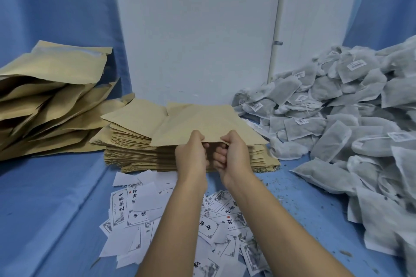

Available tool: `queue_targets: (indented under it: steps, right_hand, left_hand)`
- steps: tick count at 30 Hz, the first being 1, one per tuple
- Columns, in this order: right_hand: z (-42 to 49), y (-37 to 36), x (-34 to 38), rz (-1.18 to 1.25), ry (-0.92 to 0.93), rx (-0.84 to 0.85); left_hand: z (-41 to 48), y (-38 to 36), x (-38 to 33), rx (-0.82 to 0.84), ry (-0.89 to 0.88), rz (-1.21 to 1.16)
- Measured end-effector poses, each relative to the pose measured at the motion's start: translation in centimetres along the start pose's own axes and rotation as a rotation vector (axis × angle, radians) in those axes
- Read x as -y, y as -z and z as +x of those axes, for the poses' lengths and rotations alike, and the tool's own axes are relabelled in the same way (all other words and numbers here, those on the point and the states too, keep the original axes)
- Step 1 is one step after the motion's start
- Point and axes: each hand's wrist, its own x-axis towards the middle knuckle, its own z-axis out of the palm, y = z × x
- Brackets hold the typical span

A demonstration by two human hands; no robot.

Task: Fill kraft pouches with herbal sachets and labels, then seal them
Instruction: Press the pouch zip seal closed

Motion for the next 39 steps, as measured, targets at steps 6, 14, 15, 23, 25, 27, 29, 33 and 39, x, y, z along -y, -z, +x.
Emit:
queue_targets:
  steps: [6,14,15,23,25,27,29,33,39]
  right_hand:
    - [-0.3,0.3,0.0,-0.11,-0.05,0.064]
    - [-0.1,0.5,-0.1,-0.149,-0.039,0.064]
    - [-0.2,0.6,0.0,-0.178,-0.05,0.088]
    - [0.2,0.8,0.2,-0.124,-0.103,0.079]
    - [0.0,0.9,0.2,-0.21,-0.108,0.113]
    - [0.0,1.1,0.3,-0.265,-0.11,0.123]
    - [0.1,1.0,0.3,-0.232,-0.11,0.116]
    - [0.2,0.9,0.3,-0.164,-0.114,0.137]
    - [-0.4,0.9,0.5,-0.291,-0.128,0.205]
  left_hand:
    - [-0.1,0.2,-0.2,0.027,-0.008,0.097]
    - [0.0,0.3,-0.1,0.109,0.024,0.158]
    - [0.0,0.2,-0.1,0.12,0.028,0.148]
    - [0.3,0.0,0.5,0.056,-0.033,0.216]
    - [0.2,-0.1,0.6,0.075,-0.019,0.202]
    - [0.4,0.0,0.4,0.028,-0.021,0.148]
    - [0.5,0.3,0.2,-0.011,-0.033,0.142]
    - [0.5,0.3,0.5,0.047,-0.006,0.175]
    - [0.6,0.4,0.8,0.045,-0.03,0.202]
